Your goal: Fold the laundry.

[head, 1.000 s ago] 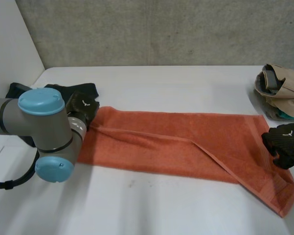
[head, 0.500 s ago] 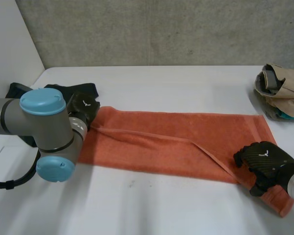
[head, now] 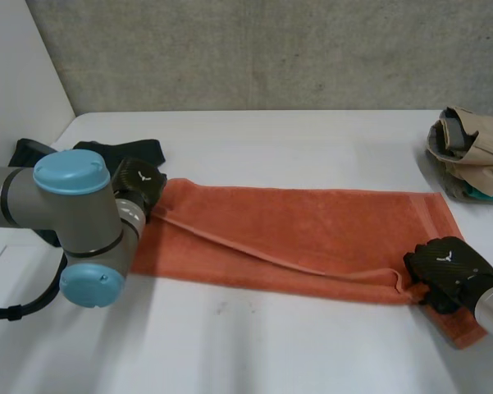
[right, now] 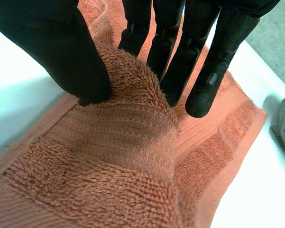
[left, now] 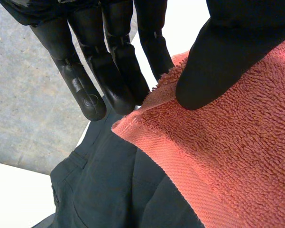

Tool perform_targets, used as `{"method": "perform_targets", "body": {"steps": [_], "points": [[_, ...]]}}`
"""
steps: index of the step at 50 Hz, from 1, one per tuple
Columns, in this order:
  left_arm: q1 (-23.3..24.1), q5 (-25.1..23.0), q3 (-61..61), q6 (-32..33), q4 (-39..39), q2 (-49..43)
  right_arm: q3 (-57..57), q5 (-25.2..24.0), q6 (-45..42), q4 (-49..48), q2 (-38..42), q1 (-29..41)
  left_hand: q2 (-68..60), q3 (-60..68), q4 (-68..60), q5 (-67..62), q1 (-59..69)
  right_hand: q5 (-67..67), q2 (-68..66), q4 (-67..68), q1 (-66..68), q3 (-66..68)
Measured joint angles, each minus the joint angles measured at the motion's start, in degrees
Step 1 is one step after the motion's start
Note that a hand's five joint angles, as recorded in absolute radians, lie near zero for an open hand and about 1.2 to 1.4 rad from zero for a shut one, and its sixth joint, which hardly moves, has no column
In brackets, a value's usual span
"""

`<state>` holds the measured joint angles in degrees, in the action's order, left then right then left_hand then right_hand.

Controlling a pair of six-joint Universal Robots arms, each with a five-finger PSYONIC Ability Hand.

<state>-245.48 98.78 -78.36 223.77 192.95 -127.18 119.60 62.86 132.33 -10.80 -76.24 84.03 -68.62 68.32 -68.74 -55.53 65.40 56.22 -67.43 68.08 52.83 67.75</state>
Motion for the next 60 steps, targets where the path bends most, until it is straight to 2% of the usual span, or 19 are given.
{"method": "perform_targets", "body": {"steps": [8,15,17,21,29,36,41,52,53,60], "points": [[0.21,0.3,-3.81,0.24,-0.81,3.83,-3.33,0.13,0.23,3.12,-2.66,-0.15,0.0,0.0,0.0,0.0,0.0,0.06,0.0,0.03,0.49,0.0],[0.22,0.37,-11.35,0.74,-5.11,11.3,-10.54,-0.2,0.31,17.78,-5.87,-2.24,0.0,0.0,0.0,0.0,0.0,0.06,0.0,0.03,0.49,0.0],[0.21,0.37,-14.62,0.82,-8.04,14.29,-14.07,-0.67,0.27,25.77,-6.39,-4.34,0.0,0.0,0.0,0.0,0.0,0.06,0.0,0.03,0.49,0.0],[0.26,0.26,-19.33,0.55,-12.71,19.03,-18.02,-1.56,-0.07,34.86,-6.21,-7.04,0.0,0.0,0.0,0.0,0.0,0.65,0.0,0.03,2.66,0.0],[0.51,-0.13,-26.58,0.05,-16.95,28.12,-21.7,-4.26,-2.77,43.09,-4.49,-10.66,0.0,0.0,0.0,0.0,0.0,0.83,0.0,0.04,3.48,0.0],[0.89,-0.35,-28.2,-0.03,-16.71,30.77,-20.68,-4.96,-5.04,42.29,-3.44,-11.6,0.0,0.0,-0.01,0.0,0.0,0.83,0.0,0.03,3.55,0.0],[1.17,-0.34,-26.52,-0.03,-14.65,27.78,-19.88,-4.67,-5.61,37.95,0.3,-11.41,0.0,0.0,0.0,0.0,0.0,0.83,0.0,0.03,3.48,0.0],[1.32,-0.08,-15.57,0.31,-4.55,15.19,-24.52,-3.35,-6.28,26.25,5.59,-9.46,0.0,0.0,0.0,0.0,0.0,0.84,0.0,0.03,3.48,0.0],[1.39,0.07,-11.22,0.46,-1.4,11.3,-26.89,-2.9,-6.23,22.21,7.55,-7.33,0.0,0.0,-0.01,0.0,0.0,0.84,0.0,0.03,3.48,0.0],[1.72,0.41,2.28,1.16,5.06,-0.37,-33.78,0.73,-6.3,11.44,15.33,-0.66,0.0,0.0,0.0,0.0,0.0,0.85,0.0,0.04,3.48,0.0]]}}
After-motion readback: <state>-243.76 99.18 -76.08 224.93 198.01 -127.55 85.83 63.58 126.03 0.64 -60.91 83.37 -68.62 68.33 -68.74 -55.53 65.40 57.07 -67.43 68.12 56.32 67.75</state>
